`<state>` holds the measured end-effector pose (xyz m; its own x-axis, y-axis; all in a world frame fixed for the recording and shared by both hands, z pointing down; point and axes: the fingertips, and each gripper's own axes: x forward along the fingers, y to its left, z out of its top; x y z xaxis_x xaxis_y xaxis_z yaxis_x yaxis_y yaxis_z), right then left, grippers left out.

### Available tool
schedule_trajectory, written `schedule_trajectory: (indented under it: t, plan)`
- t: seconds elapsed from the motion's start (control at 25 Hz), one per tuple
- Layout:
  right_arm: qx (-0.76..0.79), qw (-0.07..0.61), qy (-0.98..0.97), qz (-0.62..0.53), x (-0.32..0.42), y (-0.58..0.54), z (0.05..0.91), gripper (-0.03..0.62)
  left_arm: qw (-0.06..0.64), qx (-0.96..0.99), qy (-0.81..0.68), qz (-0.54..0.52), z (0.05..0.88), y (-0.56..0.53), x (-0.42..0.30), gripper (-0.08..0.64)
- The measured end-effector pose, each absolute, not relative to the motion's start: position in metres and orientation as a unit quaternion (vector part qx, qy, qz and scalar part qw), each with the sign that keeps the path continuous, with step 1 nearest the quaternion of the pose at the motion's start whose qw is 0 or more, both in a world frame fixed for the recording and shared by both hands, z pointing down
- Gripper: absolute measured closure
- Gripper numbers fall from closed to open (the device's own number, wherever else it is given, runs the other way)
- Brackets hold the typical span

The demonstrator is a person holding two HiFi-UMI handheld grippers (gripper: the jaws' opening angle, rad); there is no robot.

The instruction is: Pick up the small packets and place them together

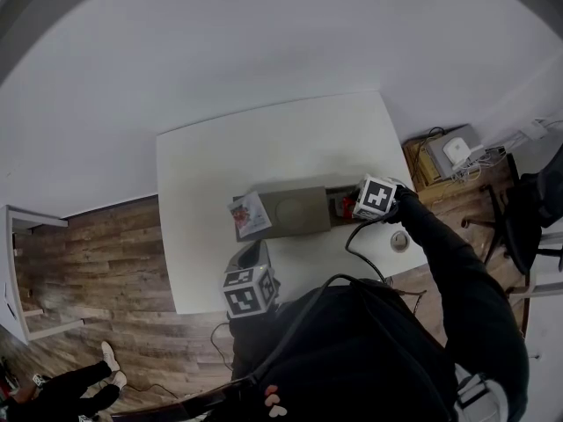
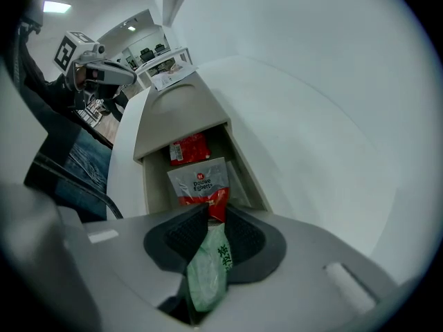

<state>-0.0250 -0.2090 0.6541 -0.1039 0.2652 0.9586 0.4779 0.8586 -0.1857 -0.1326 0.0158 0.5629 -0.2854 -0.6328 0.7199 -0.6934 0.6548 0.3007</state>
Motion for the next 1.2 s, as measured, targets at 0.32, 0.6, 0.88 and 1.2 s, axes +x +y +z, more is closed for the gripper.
schedule_trajectory:
  t: [0.32,0.6,0.88,1.2]
  plan:
    - [-0.246,0.585,-0.769,-0.083,-0.036,-0.215,0.636,0.529,0.431,0.415,-0.801,0.035,0.562,0.016,-0.135,0.561]
    - [-0.227,0.551,-0.797,-0.093,-0.045,-0.222,0.599,0.529,0.429,0.418,-0.8,0.034,0.561,0.015,-0.132,0.561]
    - [-0.237,0.505,-0.822,-0.112,-0.072,-0.206,0.565,0.529,0.425,0.418,-0.802,0.031,0.559,0.017,-0.131,0.561]
    - [-0.28,0.467,-0.83,-0.125,-0.111,-0.162,0.55,0.529,0.424,0.413,-0.806,0.026,0.557,0.024,-0.129,0.561]
